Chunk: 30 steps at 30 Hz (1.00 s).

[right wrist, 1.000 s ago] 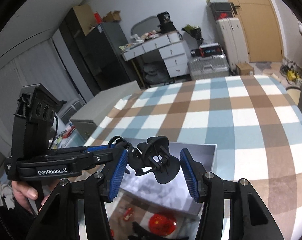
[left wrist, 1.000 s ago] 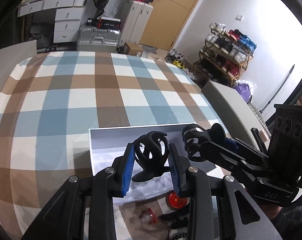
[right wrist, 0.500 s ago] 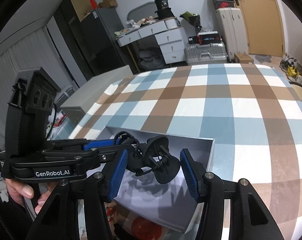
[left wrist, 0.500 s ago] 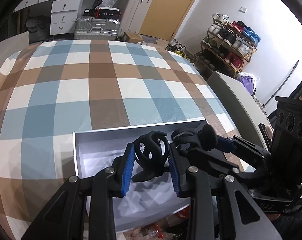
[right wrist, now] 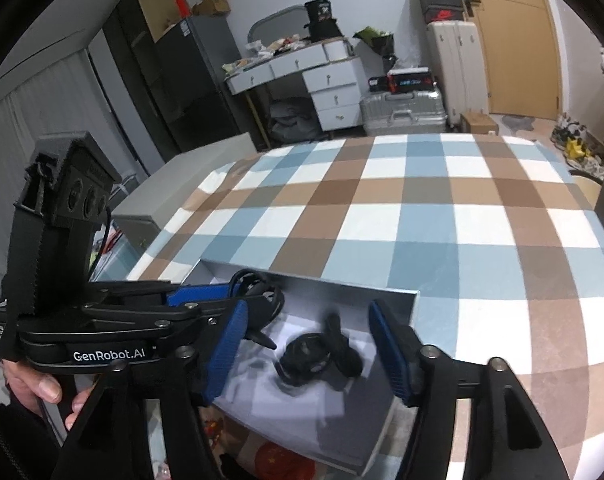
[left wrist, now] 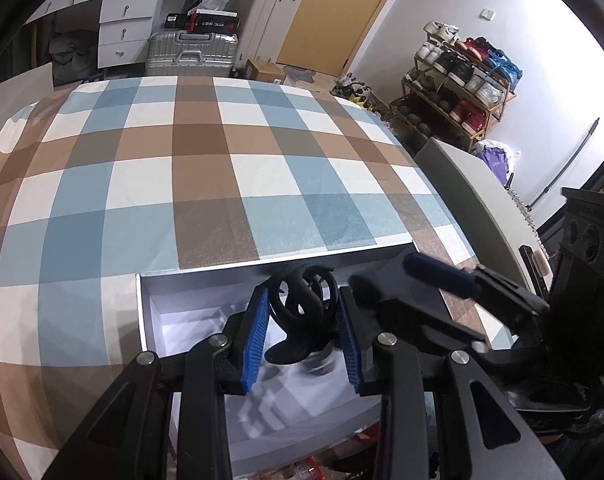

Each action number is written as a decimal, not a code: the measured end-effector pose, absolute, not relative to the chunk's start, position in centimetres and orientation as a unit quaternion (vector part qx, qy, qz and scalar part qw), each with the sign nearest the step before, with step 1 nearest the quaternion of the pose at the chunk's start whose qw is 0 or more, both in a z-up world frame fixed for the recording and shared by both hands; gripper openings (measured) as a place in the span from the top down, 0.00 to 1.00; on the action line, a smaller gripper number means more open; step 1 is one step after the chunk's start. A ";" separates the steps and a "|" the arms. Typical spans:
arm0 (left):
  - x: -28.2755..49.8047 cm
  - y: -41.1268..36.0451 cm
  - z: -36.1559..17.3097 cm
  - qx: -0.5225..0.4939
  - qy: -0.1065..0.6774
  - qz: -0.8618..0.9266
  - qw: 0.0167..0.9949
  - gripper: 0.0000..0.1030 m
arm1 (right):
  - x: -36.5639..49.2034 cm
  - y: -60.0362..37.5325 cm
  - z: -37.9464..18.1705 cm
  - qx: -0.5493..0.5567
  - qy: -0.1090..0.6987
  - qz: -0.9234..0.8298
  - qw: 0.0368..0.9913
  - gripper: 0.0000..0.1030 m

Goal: Organize jewelry
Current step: 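Carry both black claw clips into the grey box and open both tools, then lower the left tool onto a red-and-clear hair clip and close it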

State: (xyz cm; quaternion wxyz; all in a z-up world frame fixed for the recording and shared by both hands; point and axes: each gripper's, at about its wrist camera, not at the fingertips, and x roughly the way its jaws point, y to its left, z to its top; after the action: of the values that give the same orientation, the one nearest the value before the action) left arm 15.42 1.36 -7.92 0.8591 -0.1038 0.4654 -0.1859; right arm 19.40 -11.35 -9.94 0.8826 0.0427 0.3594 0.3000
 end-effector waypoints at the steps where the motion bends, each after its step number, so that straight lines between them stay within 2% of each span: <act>1: 15.4 1.3 -7.9 -0.101 0.467 -0.183 0.859 0.71 | 19.2 -11.7 -9.7 0.048 0.354 0.298 0.885 0.30; 3: 15.2 1.5 -7.7 -0.098 0.464 -0.175 0.863 0.57 | 18.8 -12.4 -9.2 0.062 0.341 0.297 0.890 0.27; 5: 14.8 1.8 -7.3 -0.104 0.455 -0.174 0.867 0.51 | 18.4 -12.9 -8.8 0.071 0.331 0.297 0.893 0.16; 7: 14.3 2.0 -6.8 -0.103 0.449 -0.170 0.871 0.51 | 17.7 -13.5 -8.2 0.073 0.318 0.288 0.901 0.11; 10: 13.6 2.0 -6.2 -0.098 0.440 -0.165 0.877 0.50 | 17.0 -13.9 -7.5 0.070 0.309 0.281 0.906 0.09; 14: 12.6 2.1 -5.4 -0.091 0.429 -0.155 0.885 0.44 | 15.6 -14.3 -6.7 0.069 0.298 0.278 0.911 0.01; 23: 10.3 2.1 -4.0 -0.072 0.401 -0.129 0.904 0.42 | 12.7 -14.1 -5.2 0.031 0.271 0.264 0.925 0.00; 27: 9.1 2.2 -3.5 -0.070 0.385 -0.118 0.912 0.29 | 11.0 -13.8 -4.6 0.016 0.254 0.265 0.930 0.00; 30: 8.0 2.4 -3.1 -0.064 0.375 -0.111 0.918 0.27 | 9.7 -13.6 -4.2 0.003 0.237 0.263 0.935 0.00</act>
State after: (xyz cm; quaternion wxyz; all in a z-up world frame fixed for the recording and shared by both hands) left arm 8.03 2.37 -3.11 0.9182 -0.0643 0.3748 -0.1111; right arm 9.65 -13.56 -4.23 0.9353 0.0026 0.2372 0.2626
